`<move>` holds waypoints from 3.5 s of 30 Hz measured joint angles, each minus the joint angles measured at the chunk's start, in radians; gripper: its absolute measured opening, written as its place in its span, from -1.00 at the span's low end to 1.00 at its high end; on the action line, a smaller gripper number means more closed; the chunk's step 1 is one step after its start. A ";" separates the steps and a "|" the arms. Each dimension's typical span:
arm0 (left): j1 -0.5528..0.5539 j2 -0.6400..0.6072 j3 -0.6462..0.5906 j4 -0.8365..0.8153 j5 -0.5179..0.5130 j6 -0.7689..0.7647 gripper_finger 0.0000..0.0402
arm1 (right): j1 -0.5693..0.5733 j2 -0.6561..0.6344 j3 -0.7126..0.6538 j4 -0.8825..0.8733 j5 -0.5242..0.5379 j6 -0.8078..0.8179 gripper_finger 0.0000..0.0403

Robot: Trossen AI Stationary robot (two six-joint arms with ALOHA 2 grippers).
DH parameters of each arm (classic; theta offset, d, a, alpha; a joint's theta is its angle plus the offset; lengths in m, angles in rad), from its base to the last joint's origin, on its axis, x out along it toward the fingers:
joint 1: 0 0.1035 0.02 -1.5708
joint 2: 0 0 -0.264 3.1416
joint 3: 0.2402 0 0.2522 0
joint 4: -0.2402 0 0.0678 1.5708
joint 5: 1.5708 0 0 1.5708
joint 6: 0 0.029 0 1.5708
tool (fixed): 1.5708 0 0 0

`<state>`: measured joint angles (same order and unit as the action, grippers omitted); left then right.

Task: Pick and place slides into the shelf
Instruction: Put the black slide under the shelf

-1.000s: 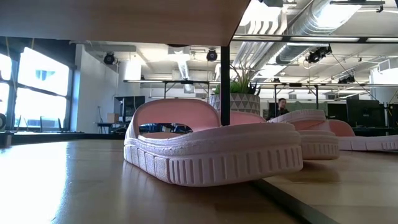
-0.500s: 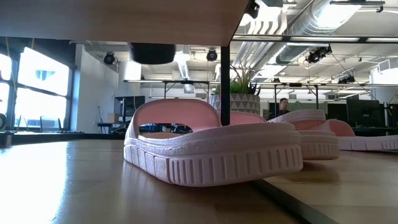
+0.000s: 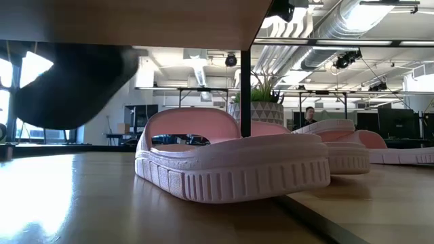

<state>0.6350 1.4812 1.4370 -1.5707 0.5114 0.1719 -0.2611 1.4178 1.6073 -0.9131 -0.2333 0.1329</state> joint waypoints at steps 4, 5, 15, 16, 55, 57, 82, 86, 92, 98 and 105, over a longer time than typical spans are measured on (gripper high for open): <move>0.000 0.001 -0.135 0.001 0.054 0.024 -0.86 | 0.003 0.001 -0.060 0.006 -0.019 0.017 0.28; 0.000 0.001 -0.165 0.003 0.062 0.029 -0.86 | 0.003 0.001 -0.076 0.010 -0.021 0.017 0.28; -0.001 -0.009 -0.374 0.230 0.155 -0.004 -0.86 | 0.040 0.002 -0.240 0.199 -0.057 0.062 0.28; 0.000 -0.009 -0.388 0.239 0.162 -0.008 -0.86 | 0.043 0.002 -0.251 0.221 -0.059 0.071 0.28; -0.409 -0.009 -0.527 0.604 0.258 -0.248 -0.86 | 0.046 0.002 -0.281 0.312 -0.056 0.076 0.28; -0.415 -0.009 -0.545 0.630 0.258 -0.264 -0.85 | 0.046 0.002 -0.281 0.312 -0.056 0.076 0.28; -0.412 -0.008 -0.605 0.634 0.104 -0.319 0.19 | 0.046 0.002 -0.281 0.312 -0.058 0.095 0.28; -0.412 -0.008 -0.605 0.636 0.065 -0.345 0.23 | 0.051 0.002 -0.281 0.312 -0.058 0.095 0.28; -0.412 -0.008 -0.605 0.634 -0.013 -0.389 0.24 | 0.067 0.002 -0.281 0.312 -0.040 0.095 0.28; -0.413 -0.008 -0.605 0.634 -0.058 -0.432 0.24 | 0.072 0.002 -0.281 0.312 -0.031 0.095 0.28; -0.412 -0.031 -0.548 0.627 -0.111 -0.454 0.18 | 0.072 0.002 -0.281 0.312 -0.031 0.092 0.28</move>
<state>0.2226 1.4501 0.8887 -0.9434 0.4004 -0.2816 -0.1890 1.4193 1.3262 -0.6007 -0.2642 0.2249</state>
